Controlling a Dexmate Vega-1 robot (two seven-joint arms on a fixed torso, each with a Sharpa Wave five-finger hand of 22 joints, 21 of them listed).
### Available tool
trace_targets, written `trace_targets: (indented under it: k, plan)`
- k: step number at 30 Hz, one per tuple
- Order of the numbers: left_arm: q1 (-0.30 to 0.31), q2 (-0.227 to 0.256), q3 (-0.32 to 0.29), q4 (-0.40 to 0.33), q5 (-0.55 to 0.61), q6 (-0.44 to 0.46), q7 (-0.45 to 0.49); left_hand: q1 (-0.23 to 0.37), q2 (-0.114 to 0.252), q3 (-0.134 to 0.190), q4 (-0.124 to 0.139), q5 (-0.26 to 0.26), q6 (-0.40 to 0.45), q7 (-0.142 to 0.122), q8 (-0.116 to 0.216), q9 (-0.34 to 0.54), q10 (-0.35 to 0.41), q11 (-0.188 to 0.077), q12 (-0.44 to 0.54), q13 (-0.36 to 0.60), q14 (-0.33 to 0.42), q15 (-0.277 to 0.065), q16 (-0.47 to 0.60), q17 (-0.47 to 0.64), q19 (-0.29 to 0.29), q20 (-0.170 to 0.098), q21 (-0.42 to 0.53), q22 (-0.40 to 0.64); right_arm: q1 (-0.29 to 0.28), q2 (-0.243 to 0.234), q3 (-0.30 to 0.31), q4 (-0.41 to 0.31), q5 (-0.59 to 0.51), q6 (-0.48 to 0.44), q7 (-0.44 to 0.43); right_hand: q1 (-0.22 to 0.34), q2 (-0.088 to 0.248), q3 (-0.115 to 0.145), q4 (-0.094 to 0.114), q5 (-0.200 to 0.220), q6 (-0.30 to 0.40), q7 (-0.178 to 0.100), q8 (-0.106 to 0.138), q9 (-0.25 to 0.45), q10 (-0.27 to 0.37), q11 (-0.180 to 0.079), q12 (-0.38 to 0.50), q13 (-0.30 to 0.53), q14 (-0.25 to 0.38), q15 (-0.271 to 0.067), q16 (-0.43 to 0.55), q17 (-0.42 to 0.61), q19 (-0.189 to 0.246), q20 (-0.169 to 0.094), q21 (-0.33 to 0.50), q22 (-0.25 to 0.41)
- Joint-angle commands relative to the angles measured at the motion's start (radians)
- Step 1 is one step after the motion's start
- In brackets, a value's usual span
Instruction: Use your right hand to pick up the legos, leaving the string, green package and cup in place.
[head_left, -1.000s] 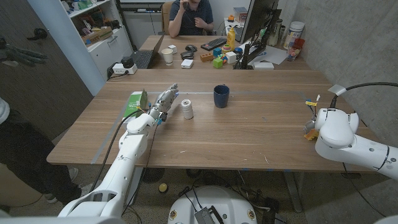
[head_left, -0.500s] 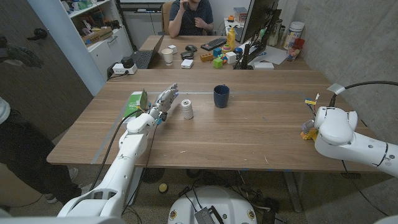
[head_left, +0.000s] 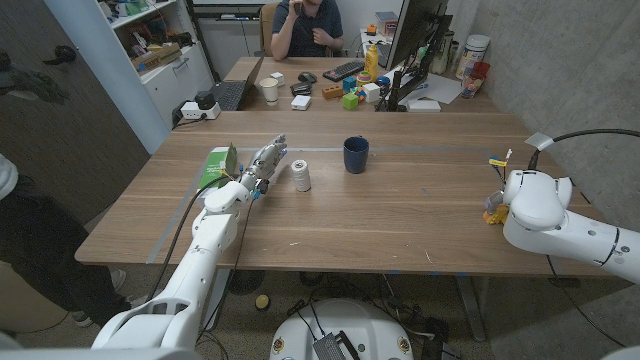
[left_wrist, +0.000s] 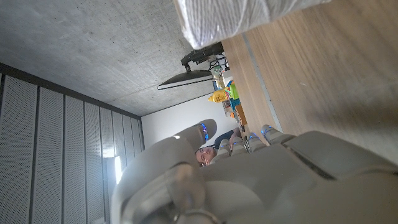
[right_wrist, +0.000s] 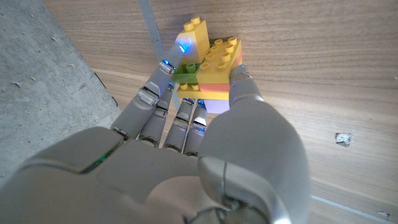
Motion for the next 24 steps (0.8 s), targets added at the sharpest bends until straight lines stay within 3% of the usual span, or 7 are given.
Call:
trace_targets:
  k: [1, 9, 24]
  plan:
    - [-0.014, -0.005, 0.000, 0.022, 0.005, -0.005, -0.003, 0.012, 0.001, -0.005, -0.002, 0.004, -0.008, 0.001, 0.004, 0.003, -0.096, -0.001, 0.005, 0.003, -0.157, 0.005, 0.008, 0.003, -0.006, 0.001, 0.008, 0.005, -0.015, -0.006, 0.032, -0.025, 0.049, 0.001, -0.073, 0.100, 0.098, -0.004, 0.004, -0.004, 0.018, -0.004, 0.007, 0.002, 0.014, -0.001, 0.010, 0.006, 0.087, -0.237, 0.007, 0.006, 0.013, -0.056, 0.008, 0.005]
    - [-0.005, -0.007, 0.000, 0.008, 0.007, -0.003, 0.000, 0.012, 0.001, -0.005, -0.002, 0.005, -0.008, 0.002, 0.004, 0.003, -0.096, -0.002, 0.005, 0.003, -0.157, 0.005, 0.008, 0.003, -0.006, 0.001, 0.008, 0.005, -0.053, -0.016, 0.075, -0.060, 0.039, 0.001, -0.088, 0.115, 0.107, -0.012, 0.007, -0.010, 0.044, -0.006, 0.008, 0.004, 0.046, 0.005, 0.034, 0.019, 0.121, -0.239, 0.013, 0.023, 0.028, -0.058, 0.020, 0.007]
    - [0.013, -0.004, -0.001, -0.019, 0.005, 0.004, 0.002, 0.012, 0.001, -0.006, -0.002, 0.005, -0.008, 0.001, 0.004, 0.003, -0.098, 0.000, 0.004, 0.003, -0.157, 0.005, 0.008, 0.003, -0.007, 0.000, 0.008, 0.005, -0.161, 0.007, 0.170, -0.124, -0.164, 0.001, -0.016, 0.140, 0.123, -0.017, 0.009, -0.017, 0.083, -0.007, 0.009, 0.007, 0.087, 0.013, 0.069, 0.035, 0.166, -0.239, 0.017, 0.046, 0.039, -0.061, 0.035, 0.011]
